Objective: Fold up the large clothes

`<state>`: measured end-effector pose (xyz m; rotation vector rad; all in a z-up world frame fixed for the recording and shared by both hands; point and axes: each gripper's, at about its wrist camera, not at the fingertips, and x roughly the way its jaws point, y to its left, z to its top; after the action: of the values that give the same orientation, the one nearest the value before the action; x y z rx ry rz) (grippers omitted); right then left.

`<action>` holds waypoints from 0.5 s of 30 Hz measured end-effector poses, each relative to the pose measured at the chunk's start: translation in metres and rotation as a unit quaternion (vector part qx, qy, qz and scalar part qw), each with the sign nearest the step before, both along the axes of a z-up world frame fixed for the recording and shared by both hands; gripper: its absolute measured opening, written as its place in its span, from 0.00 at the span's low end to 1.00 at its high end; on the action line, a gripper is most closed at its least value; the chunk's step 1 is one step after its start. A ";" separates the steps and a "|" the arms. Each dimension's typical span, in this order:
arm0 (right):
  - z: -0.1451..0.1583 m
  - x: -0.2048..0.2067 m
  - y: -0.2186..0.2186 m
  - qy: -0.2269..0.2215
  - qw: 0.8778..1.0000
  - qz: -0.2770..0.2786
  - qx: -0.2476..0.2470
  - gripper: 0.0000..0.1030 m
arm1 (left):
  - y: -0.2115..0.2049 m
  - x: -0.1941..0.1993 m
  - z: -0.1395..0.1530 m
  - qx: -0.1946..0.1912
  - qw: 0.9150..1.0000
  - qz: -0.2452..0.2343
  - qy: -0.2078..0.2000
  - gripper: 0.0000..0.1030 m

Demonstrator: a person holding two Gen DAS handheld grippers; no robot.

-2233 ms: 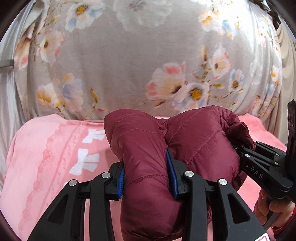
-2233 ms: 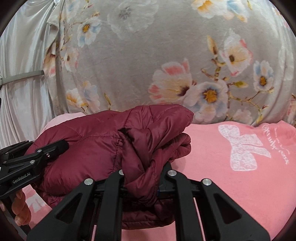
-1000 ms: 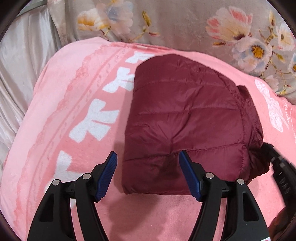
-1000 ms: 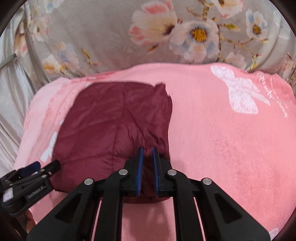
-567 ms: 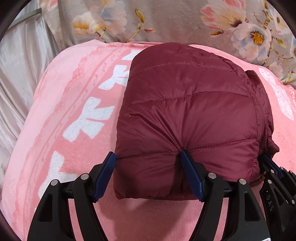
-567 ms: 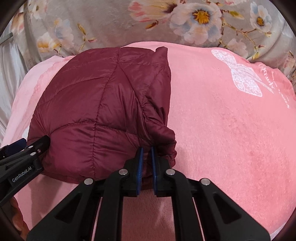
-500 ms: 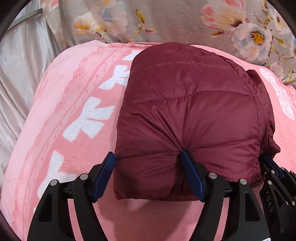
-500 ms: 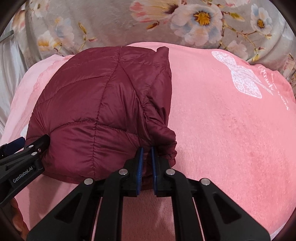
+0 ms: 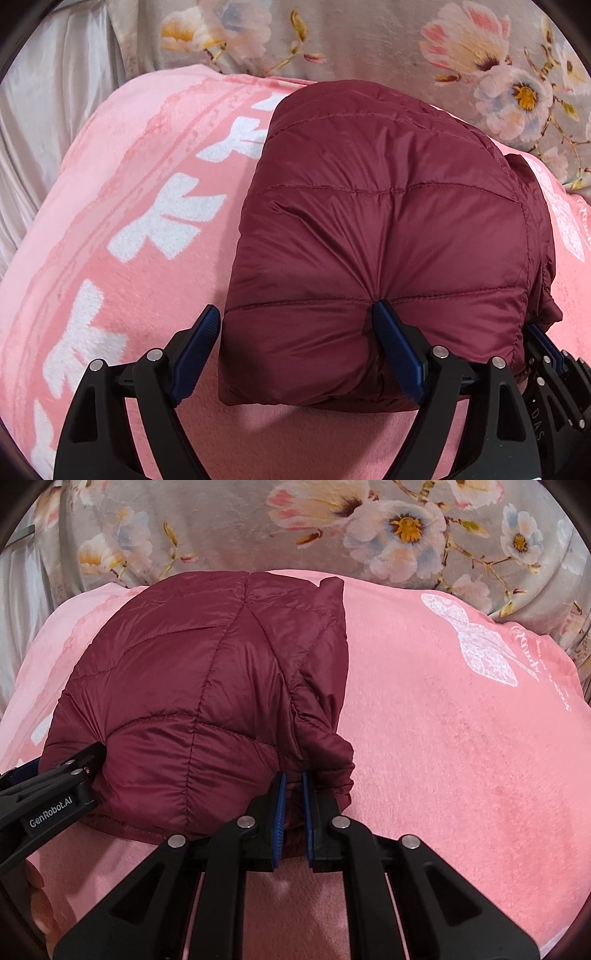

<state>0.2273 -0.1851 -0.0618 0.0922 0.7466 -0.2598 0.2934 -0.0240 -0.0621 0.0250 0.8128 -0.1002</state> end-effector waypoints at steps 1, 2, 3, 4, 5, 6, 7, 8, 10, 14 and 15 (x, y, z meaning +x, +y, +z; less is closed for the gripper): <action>0.000 0.000 0.000 0.000 1.000 0.000 0.001 0.07 | -0.001 -0.001 0.000 0.004 1.000 0.001 -0.004 0.81; 0.000 -0.001 -0.001 -0.001 1.000 0.000 0.002 0.07 | -0.002 -0.002 0.000 0.008 1.000 0.001 -0.007 0.81; 0.000 -0.001 0.001 -0.002 1.000 -0.001 0.003 0.07 | -0.003 -0.004 0.000 0.015 1.000 0.001 -0.012 0.81; 0.001 -0.001 0.001 -0.002 1.000 -0.001 0.004 0.07 | -0.004 -0.004 0.001 0.020 1.000 0.001 -0.015 0.81; 0.001 -0.002 0.000 -0.003 1.000 -0.001 0.005 0.07 | -0.005 -0.006 0.001 0.025 1.000 0.001 -0.017 0.81; 0.002 -0.002 0.000 -0.003 1.000 -0.001 0.006 0.07 | -0.006 -0.006 0.002 0.029 0.999 0.000 -0.019 0.81; 0.002 -0.004 0.000 -0.004 1.000 -0.001 0.006 0.08 | -0.006 -0.008 0.003 0.033 0.999 0.000 -0.020 0.81; 0.003 -0.005 0.000 -0.005 1.000 -0.001 0.006 0.08 | -0.006 -0.008 0.003 0.035 0.999 0.000 -0.021 0.81; 0.005 -0.013 0.001 -0.007 1.000 -0.003 0.004 0.09 | -0.005 -0.014 0.005 0.043 0.999 0.000 -0.023 0.80; 0.005 -0.032 0.000 -0.004 1.000 -0.010 -0.013 0.22 | -0.005 -0.031 0.007 0.061 0.998 -0.001 -0.032 0.80; 0.004 -0.038 -0.002 0.001 1.000 -0.017 -0.016 0.29 | -0.004 -0.036 0.008 0.066 0.997 0.000 -0.033 0.80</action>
<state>0.1894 -0.1873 -0.0578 0.0741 0.7437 -0.3053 0.2574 -0.0284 -0.0541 0.1531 0.7523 -0.0454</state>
